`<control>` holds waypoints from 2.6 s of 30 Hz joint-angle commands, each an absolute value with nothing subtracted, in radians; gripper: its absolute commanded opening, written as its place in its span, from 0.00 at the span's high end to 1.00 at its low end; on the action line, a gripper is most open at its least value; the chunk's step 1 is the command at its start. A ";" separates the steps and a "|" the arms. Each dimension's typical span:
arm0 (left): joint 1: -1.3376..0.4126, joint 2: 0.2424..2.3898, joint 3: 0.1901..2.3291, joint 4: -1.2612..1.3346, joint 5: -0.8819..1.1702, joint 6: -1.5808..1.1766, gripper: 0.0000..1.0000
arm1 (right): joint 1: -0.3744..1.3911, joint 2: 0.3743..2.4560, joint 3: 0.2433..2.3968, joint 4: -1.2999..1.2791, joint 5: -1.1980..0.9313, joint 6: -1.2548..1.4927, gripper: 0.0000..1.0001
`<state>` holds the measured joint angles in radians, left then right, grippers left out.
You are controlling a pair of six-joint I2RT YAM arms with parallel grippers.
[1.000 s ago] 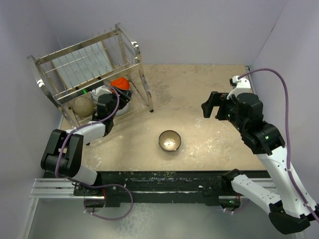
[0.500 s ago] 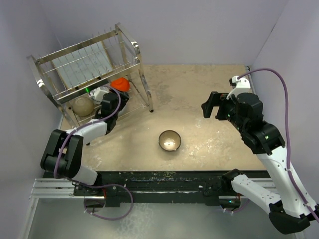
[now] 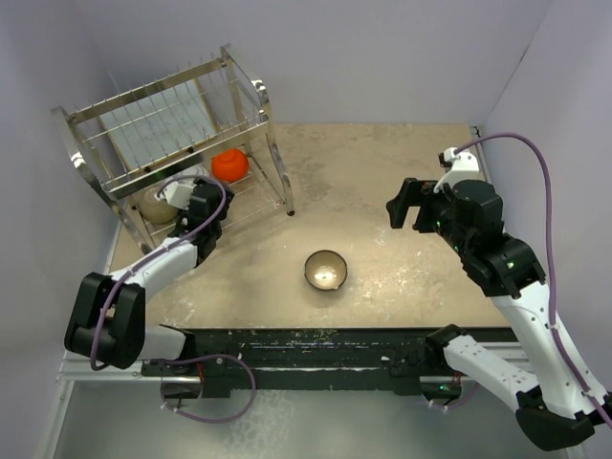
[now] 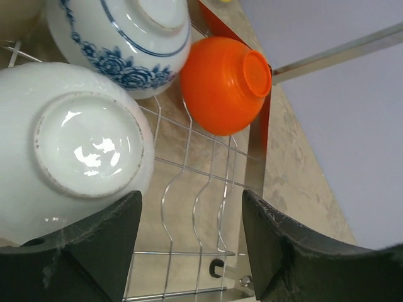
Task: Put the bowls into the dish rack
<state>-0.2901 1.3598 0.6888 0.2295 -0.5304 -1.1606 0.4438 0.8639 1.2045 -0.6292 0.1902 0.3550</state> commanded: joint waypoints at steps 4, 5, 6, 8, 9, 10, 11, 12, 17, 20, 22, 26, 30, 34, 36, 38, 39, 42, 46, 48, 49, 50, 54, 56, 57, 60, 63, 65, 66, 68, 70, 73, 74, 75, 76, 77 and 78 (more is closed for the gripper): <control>-0.285 1.280 0.648 0.049 -0.691 -1.239 0.30 | 0.439 0.850 1.188 -0.579 0.175 0.351 0.01; -0.286 1.275 0.641 0.041 -0.699 -1.243 0.30 | 0.439 0.849 1.185 -0.578 0.174 0.350 0.01; -0.284 1.269 0.635 0.028 -0.708 -1.246 0.30 | 0.438 0.848 1.184 -0.579 0.172 0.351 0.01; -0.283 1.264 0.634 -0.021 -0.732 -1.269 0.29 | 0.439 0.847 1.183 -0.579 0.173 0.351 0.01; -0.282 1.261 0.633 -0.037 -0.739 -1.274 0.29 | 0.438 0.847 1.182 -0.580 0.174 0.351 0.01; -0.279 1.255 0.631 -0.053 -0.747 -1.276 0.29 | 0.439 0.844 1.183 -0.580 0.176 0.351 0.01; -0.278 1.251 0.629 -0.064 -0.754 -1.279 0.29 | 0.438 0.843 1.183 -0.580 0.178 0.350 0.01; -0.276 1.247 0.626 -0.074 -0.759 -1.279 0.29 | 0.439 0.844 1.183 -0.581 0.178 0.350 0.01; -0.268 1.198 0.606 -0.118 -0.771 -1.288 0.28 | 0.438 0.844 1.184 -0.583 0.176 0.351 0.01; -0.268 1.158 0.598 -0.125 -0.759 -1.268 0.28 | 0.438 0.843 1.184 -0.583 0.176 0.353 0.01; -0.268 1.133 0.597 -0.138 -0.741 -1.254 0.28 | 0.437 0.844 1.185 -0.584 0.176 0.354 0.01; -0.268 1.079 0.583 -0.100 -0.656 -1.189 0.27 | 0.438 0.845 1.190 -0.584 0.175 0.356 0.01; -0.268 1.053 0.559 0.004 -0.511 -1.102 0.25 | 0.438 0.845 1.193 -0.589 0.179 0.356 0.01; -0.270 1.069 0.553 0.057 -0.364 -1.030 0.25 | 0.437 0.844 1.198 -0.597 0.187 0.356 0.01; -0.271 1.072 0.540 0.106 -0.288 -0.991 0.26 | 0.438 0.843 1.200 -0.599 0.191 0.357 0.01; -0.275 1.069 0.527 0.144 -0.224 -0.952 0.26 | 0.438 0.844 1.202 -0.601 0.192 0.360 0.01; -0.277 1.063 0.526 0.157 -0.196 -0.927 0.27 | 0.437 0.845 1.205 -0.602 0.193 0.362 0.01; -0.291 1.031 0.526 0.191 -0.109 -0.833 0.27 | 0.438 0.847 1.212 -0.607 0.198 0.365 0.01; -0.338 0.995 0.518 0.214 0.003 -0.709 0.28 | 0.437 0.847 1.216 -0.610 0.209 0.370 0.01; -0.363 0.980 0.508 0.205 0.032 -0.670 0.29 | 0.437 0.847 1.216 -0.612 0.212 0.374 0.01; -0.376 0.972 0.496 0.222 0.054 -0.653 0.30 | 0.437 0.848 1.216 -0.611 0.212 0.376 0.01; -0.388 0.963 0.485 0.232 0.071 -0.645 0.30 | 0.437 0.849 1.215 -0.611 0.212 0.380 0.01; -0.473 0.951 0.478 0.237 0.078 -0.606 0.33 | 0.438 0.855 1.222 -0.614 0.219 0.387 0.01; -0.537 0.957 0.489 0.230 0.047 -0.593 0.33 | 0.437 0.858 1.228 -0.619 0.230 0.387 0.01; -0.574 0.964 0.496 0.226 0.026 -0.589 0.33 | 0.437 0.860 1.232 -0.621 0.236 0.388 0.01; -0.703 1.000 0.532 0.222 -0.054 -0.574 0.33 | 0.437 0.864 1.246 -0.629 0.261 0.389 0.01; -0.857 1.060 0.566 0.239 -0.138 -0.540 0.33 | 0.437 0.879 1.269 -0.638 0.267 0.392 0.01; -0.927 1.114 0.592 0.253 -0.171 -0.519 0.33 | 0.437 0.886 1.285 -0.641 0.266 0.396 0.01; -0.957 1.143 0.606 0.259 -0.180 -0.510 0.33 | 0.437 0.888 1.290 -0.641 0.266 0.397 0.01; -1.006 1.205 0.641 0.267 -0.190 -0.490 0.33 | 0.437 0.888 1.299 -0.644 0.269 0.397 0.01; -1.049 1.263 0.681 0.269 -0.200 -0.475 0.34 | 0.437 0.888 1.305 -0.649 0.272 0.398 0.01; -1.104 1.366 0.772 0.227 -0.239 -0.451 0.35 | 0.437 0.882 1.304 -0.653 0.275 0.401 0.01; -1.120 1.402 0.814 0.208 -0.248 -0.445 0.35 | 0.437 0.880 1.302 -0.654 0.276 0.400 0.01; -1.130 1.437 0.843 0.195 -0.250 -0.437 0.35 | 0.437 0.877 1.299 -0.654 0.277 0.402 0.01; -1.138 1.470 0.867 0.190 -0.251 -0.434 0.35 | 0.437 0.874 1.298 -0.656 0.277 0.402 0.01; -1.147 1.503 0.890 0.188 -0.252 -0.427 0.36 | 0.437 0.872 1.298 -0.657 0.278 0.401 0.01; -1.150 1.529 0.911 0.186 -0.253 -0.423 0.36 | 0.437 0.870 1.298 -0.659 0.279 0.400 0.01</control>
<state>-1.1244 1.4513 0.8059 0.1844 -0.2115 -0.4744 0.4419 0.8886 1.2629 -0.6605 0.2512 0.3931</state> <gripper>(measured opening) 0.647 0.991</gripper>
